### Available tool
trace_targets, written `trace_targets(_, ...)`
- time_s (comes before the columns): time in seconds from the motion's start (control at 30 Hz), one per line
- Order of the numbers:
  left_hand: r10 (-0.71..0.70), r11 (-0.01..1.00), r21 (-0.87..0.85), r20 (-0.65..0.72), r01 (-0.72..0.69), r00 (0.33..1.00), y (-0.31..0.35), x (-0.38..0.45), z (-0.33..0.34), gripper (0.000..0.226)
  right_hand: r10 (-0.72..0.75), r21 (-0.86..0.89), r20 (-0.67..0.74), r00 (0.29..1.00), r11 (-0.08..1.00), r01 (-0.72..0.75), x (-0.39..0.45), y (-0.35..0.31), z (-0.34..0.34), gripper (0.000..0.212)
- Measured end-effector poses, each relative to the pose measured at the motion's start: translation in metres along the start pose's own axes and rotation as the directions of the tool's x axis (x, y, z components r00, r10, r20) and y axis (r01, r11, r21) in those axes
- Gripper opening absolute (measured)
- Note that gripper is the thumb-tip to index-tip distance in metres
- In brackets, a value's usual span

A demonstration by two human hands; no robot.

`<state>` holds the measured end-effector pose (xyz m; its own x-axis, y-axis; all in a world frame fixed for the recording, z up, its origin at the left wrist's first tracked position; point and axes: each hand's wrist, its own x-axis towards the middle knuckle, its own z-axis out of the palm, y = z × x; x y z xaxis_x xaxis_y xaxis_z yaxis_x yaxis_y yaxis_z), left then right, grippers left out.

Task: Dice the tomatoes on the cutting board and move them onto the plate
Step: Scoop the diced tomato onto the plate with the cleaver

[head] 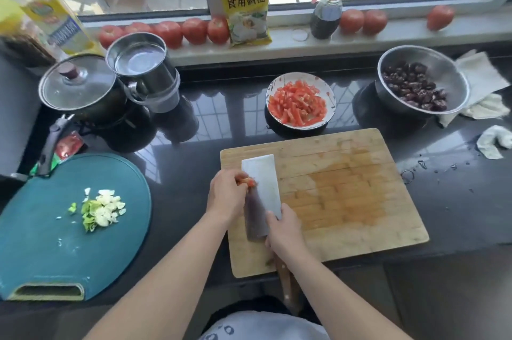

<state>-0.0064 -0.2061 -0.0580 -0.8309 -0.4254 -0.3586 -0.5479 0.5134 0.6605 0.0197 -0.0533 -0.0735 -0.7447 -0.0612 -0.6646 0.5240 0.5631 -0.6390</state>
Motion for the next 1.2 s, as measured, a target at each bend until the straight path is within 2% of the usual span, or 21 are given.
trace_targets(0.1,0.025,1.0,-0.009,-0.006,-0.025,1.0,-0.002,-0.009,0.001,0.015,0.007,0.005,0.009,1.0,1.0,-0.007,-0.008,-0.004,0.003,0.023)
trace_targets(0.3,0.074,0.992,-0.1,-0.048,-0.079,0.996,0.007,-0.07,-0.021,0.026,-0.117,-0.078,0.033,0.993,0.99,0.119,-0.06,-0.008,-0.024,0.011)
trace_targets(0.37,0.033,0.985,-0.165,-0.084,-0.046,0.996,0.001,-0.098,-0.03,0.035,-0.183,-0.171,0.082,0.98,0.966,0.195,-0.076,-0.006,-0.029,0.01)
trace_targets(0.5,-0.163,0.961,-0.256,-0.235,0.101,0.958,-0.029,-0.16,-0.04,0.048,-0.225,-0.351,0.281,0.933,0.881,0.318,-0.111,0.004,-0.012,0.029)
trace_targets(0.6,-0.391,0.894,-0.37,-0.367,0.253,0.844,-0.071,-0.22,-0.041,0.043,-0.248,-0.401,0.448,0.859,0.803,0.441,-0.144,0.02,0.024,0.012)
trace_targets(0.67,-0.53,0.828,-0.443,-0.419,0.344,0.737,-0.106,-0.268,-0.041,0.035,-0.271,-0.423,0.537,0.799,0.733,0.533,-0.174,0.038,0.055,0.017)
trace_targets(0.73,-0.637,0.76,-0.5,-0.445,0.415,0.629,-0.143,-0.32,-0.043,0.033,-0.235,-0.455,0.625,0.744,0.666,0.592,-0.208,0.057,0.089,0.021)
trace_targets(0.83,-0.736,0.676,-0.557,-0.488,0.482,0.469,-0.205,-0.398,-0.046,0.032,-0.175,-0.461,0.749,0.639,0.556,0.692,-0.261,0.095,0.15,0.025)
trace_targets(0.93,-0.777,0.622,-0.578,-0.538,0.528,0.326,-0.285,-0.476,-0.04,0.026,-0.106,-0.416,0.85,0.516,0.465,0.781,-0.314,0.148,0.232,0.019)
trace_targets(1.0,-0.767,0.624,-0.573,-0.579,0.531,0.277,-0.323,-0.507,-0.038,0.022,-0.065,-0.403,0.875,0.479,0.451,0.797,-0.339,0.169,0.267,0.013)
trace_targets(1.07,-0.765,0.611,-0.569,-0.601,0.55,0.229,-0.392,-0.55,-0.034,0.019,-0.01,-0.392,0.896,0.443,0.45,0.803,-0.374,0.213,0.324,0.01)
trace_targets(1.2,-0.766,0.586,-0.53,-0.61,0.613,0.204,-0.525,-0.6,-0.019,0.015,0.062,-0.425,0.896,0.439,0.405,0.81,-0.407,0.278,0.427,0.013)
